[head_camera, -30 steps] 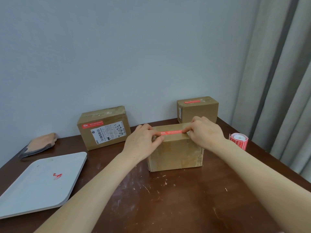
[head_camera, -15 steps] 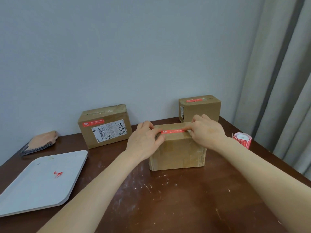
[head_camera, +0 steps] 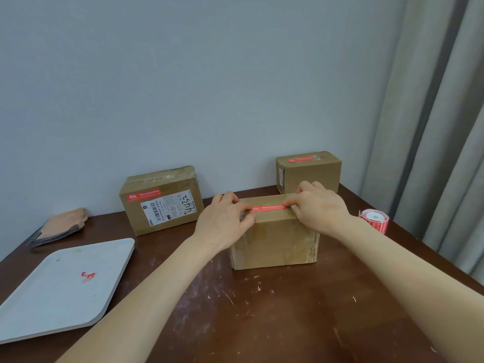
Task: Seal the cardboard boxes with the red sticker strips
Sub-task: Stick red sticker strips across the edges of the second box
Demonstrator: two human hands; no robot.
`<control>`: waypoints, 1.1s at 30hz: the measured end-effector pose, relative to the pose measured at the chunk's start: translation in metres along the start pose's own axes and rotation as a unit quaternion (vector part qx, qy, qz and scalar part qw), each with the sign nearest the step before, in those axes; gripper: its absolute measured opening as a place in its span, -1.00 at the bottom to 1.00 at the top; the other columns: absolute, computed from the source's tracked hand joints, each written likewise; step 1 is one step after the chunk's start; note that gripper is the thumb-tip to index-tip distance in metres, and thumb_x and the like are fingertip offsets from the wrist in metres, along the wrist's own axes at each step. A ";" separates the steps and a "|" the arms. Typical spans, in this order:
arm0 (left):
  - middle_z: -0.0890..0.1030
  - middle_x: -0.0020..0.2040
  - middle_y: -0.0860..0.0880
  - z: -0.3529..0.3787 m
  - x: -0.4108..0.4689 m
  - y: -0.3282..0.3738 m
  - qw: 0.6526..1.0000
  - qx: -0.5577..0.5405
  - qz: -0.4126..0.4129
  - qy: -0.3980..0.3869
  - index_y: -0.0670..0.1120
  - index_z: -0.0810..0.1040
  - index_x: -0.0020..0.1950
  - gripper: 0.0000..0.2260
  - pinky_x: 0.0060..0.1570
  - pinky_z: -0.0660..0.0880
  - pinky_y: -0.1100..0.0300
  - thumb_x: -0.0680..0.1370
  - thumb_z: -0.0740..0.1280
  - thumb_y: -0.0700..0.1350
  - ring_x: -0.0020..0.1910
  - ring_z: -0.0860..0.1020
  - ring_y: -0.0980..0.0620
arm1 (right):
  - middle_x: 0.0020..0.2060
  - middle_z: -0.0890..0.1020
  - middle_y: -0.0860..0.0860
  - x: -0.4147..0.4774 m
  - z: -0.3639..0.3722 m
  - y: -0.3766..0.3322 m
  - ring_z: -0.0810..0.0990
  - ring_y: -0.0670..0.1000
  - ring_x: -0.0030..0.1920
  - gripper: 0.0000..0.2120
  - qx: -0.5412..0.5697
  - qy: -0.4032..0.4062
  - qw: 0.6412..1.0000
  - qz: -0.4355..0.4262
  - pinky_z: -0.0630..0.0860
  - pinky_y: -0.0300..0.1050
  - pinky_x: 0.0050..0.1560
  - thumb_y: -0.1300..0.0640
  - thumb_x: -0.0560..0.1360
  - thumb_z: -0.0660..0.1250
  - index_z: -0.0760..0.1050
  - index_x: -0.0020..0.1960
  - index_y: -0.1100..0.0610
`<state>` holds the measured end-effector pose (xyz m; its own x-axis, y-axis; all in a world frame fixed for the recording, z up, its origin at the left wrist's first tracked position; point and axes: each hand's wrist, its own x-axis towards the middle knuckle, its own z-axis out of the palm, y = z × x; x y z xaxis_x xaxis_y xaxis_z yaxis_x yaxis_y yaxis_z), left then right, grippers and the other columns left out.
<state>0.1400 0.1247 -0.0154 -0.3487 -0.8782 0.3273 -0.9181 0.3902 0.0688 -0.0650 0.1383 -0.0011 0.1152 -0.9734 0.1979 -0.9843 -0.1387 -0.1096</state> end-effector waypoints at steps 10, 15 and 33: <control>0.49 0.16 0.06 0.006 -0.008 0.000 0.996 0.030 0.037 0.072 0.13 0.51 0.28 -0.67 -0.14 0.36 0.26 0.62 0.07 0.11 0.12 0.40 0.06 | 0.18 0.48 -0.06 -0.009 -0.003 0.003 0.41 0.01 0.18 -0.61 -0.004 0.032 0.999 -0.019 0.35 -0.13 -0.06 0.11 0.63 0.05 0.43 0.33 -0.23; 0.53 0.11 0.10 0.009 -0.009 0.002 0.996 0.027 0.030 0.082 0.13 0.58 0.19 -0.69 -0.21 0.39 0.25 0.61 0.09 0.10 0.09 0.42 0.09 | 0.19 0.51 -0.10 -0.012 0.002 0.002 0.41 0.00 0.17 -0.64 -0.018 0.048 0.998 -0.021 0.40 -0.12 -0.08 0.11 0.63 0.06 0.51 0.24 -0.21; 0.51 0.16 0.07 0.006 -0.009 0.003 0.997 0.031 0.029 0.072 0.06 0.56 0.22 -0.68 0.00 0.35 0.22 0.62 0.08 0.06 0.14 0.40 0.07 | 0.21 0.49 -0.09 -0.009 -0.002 0.004 0.41 0.01 0.16 -0.66 -0.013 0.032 0.999 -0.024 0.39 -0.12 -0.08 0.10 0.63 0.08 0.50 0.26 -0.19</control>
<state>0.1387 0.1320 -0.0241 -0.3743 -0.8048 0.4607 -0.9090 0.4166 -0.0108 -0.0702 0.1467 -0.0016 0.1534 -0.9522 0.2640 -0.9811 -0.1786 -0.0742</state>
